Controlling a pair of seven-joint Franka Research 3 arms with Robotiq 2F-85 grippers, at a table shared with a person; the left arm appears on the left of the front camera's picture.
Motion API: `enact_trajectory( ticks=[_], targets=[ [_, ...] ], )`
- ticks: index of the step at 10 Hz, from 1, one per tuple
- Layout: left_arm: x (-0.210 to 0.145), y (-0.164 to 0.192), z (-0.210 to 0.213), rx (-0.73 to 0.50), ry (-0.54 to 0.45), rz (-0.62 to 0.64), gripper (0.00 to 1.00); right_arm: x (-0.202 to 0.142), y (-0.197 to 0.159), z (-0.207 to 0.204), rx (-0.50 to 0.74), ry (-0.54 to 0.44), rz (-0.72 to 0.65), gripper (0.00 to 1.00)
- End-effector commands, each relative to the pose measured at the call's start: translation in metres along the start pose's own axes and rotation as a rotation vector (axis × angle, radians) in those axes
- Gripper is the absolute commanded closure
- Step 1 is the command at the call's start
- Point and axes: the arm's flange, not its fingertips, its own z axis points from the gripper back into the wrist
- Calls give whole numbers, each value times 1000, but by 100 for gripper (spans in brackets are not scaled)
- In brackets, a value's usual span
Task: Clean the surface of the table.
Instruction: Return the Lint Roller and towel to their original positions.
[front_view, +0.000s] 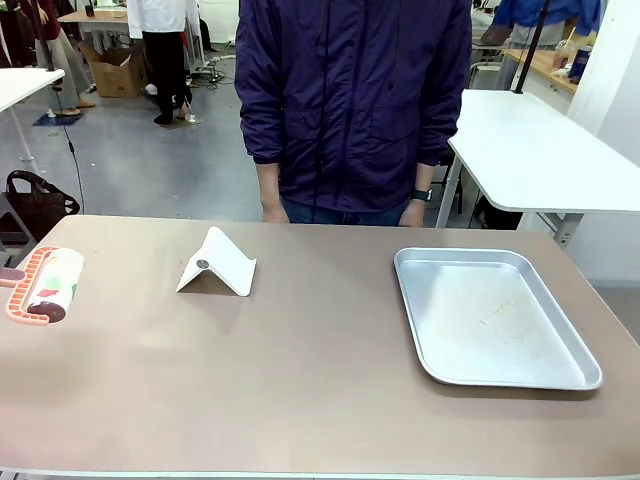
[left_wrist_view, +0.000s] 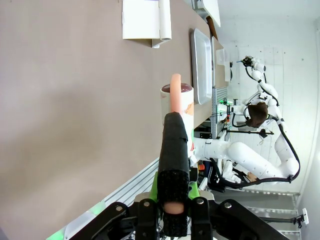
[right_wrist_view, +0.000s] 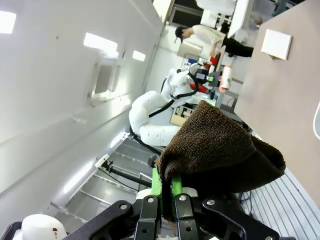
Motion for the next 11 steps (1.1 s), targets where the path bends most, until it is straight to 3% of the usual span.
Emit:
enact_trajectory(
  ticks=[1, 6, 7, 8, 9, 11],
  targets=[
    [2, -4, 1, -18, -14, 11, 78, 2, 3, 0, 5, -11, -3, 92],
    [2, -4, 1, -18, -14, 11, 78, 0, 0, 0, 0, 0, 0, 92],
    [0, 0, 0, 0, 0, 0, 78, -5, 2, -3, 8, -67, 46, 92],
    [2, -20, 0, 42, -48, 21, 78, 4, 7, -21, -43, -116, 105, 92],
    [12, -43, -9, 42, -13, -15, 78, 20, 8, -39, -124, -137, 117, 92],
    [38, -91, -36, 175, -3, 0, 78, 45, 8, -85, -139, -33, 126, 92]
  ],
)
